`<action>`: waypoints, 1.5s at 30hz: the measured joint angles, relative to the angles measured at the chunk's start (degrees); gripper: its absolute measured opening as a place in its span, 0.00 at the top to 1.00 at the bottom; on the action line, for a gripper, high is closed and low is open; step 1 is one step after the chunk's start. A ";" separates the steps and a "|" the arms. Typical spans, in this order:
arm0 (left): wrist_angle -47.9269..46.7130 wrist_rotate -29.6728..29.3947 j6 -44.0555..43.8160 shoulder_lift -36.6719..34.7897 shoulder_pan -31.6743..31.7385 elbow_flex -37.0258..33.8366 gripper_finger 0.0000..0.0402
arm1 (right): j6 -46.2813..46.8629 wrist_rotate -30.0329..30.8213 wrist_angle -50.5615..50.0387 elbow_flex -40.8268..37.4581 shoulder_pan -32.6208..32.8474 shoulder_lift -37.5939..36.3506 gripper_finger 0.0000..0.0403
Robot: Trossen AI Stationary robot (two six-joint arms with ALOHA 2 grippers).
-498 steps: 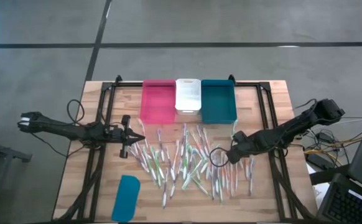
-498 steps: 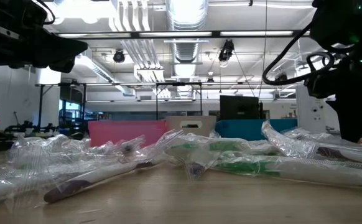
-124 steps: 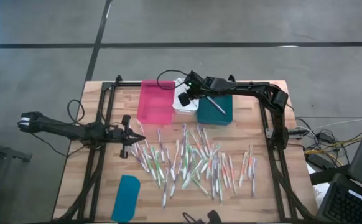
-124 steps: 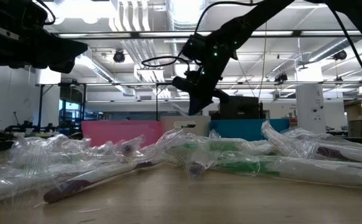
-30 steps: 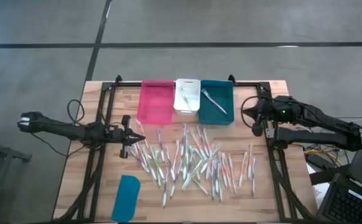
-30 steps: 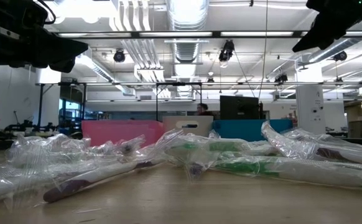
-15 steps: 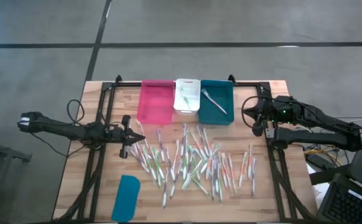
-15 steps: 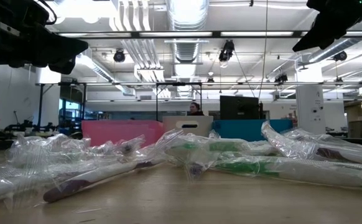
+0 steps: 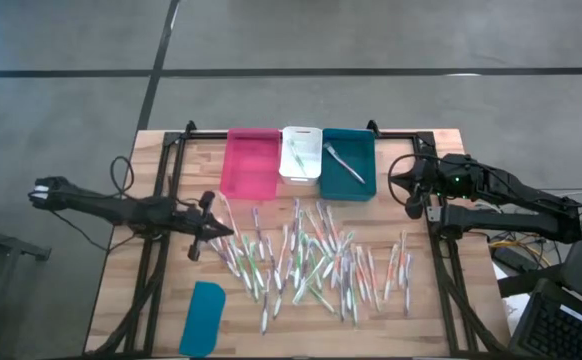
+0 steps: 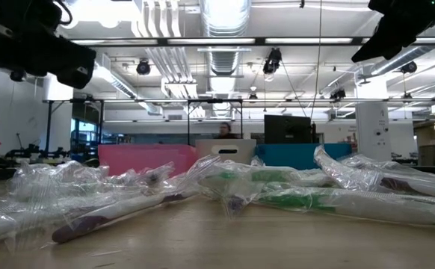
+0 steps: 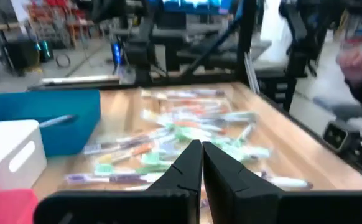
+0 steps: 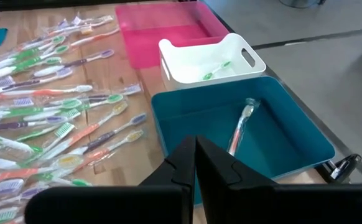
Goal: Pick & Place Toothbrushes
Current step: Put the violet toothbrush into the pink bin
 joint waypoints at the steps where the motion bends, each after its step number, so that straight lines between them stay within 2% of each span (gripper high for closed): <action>1: -1.20 -0.80 -0.02 0.45 -0.64 1.08 0.95 | -0.16 -0.01 0.00 0.00 0.00 0.00 0.98; 4: -3.31 -3.33 -0.02 2.74 -2.27 3.74 0.93 | -0.70 0.00 0.00 0.02 0.00 0.00 0.98; 10: -4.65 -14.63 -0.71 10.21 -3.29 8.08 0.78 | -0.48 0.01 0.00 0.02 0.00 0.00 0.98; 12: -5.65 -19.07 -3.72 13.25 -3.30 9.69 0.72 | -0.69 0.02 0.00 0.02 0.00 -0.01 0.98; 15: -6.09 -24.69 -13.24 17.87 -3.27 12.77 0.64 | -0.05 0.02 0.00 0.02 0.00 -0.02 0.98; 21: -8.79 -24.89 -18.80 28.98 -3.70 19.04 0.55 | -0.69 0.02 0.00 0.02 0.00 -0.05 0.98; 25: -9.25 -20.41 -19.74 36.65 -3.81 22.46 0.55 | -0.04 0.02 0.00 0.02 -0.02 -0.04 0.98; 29: -12.19 -11.47 -7.11 43.07 -4.13 26.08 0.56 | -0.70 0.02 0.00 0.02 -0.02 -0.04 0.98; 33: -13.30 -10.11 4.98 48.62 -4.31 30.18 0.56 | -0.03 0.00 0.00 0.02 -0.02 -0.04 0.98; 38: -16.79 -8.43 24.36 54.91 -4.92 35.66 0.58 | -0.69 0.00 0.00 0.02 -0.02 -0.02 0.98; 41: -20.41 -8.31 28.96 58.39 -5.37 39.17 0.60 | -0.06 0.00 0.00 0.02 -0.02 0.00 0.98; 45: -26.38 -8.40 29.61 62.59 -5.70 43.93 0.62 | -0.62 -0.01 0.00 0.04 -0.02 0.00 0.98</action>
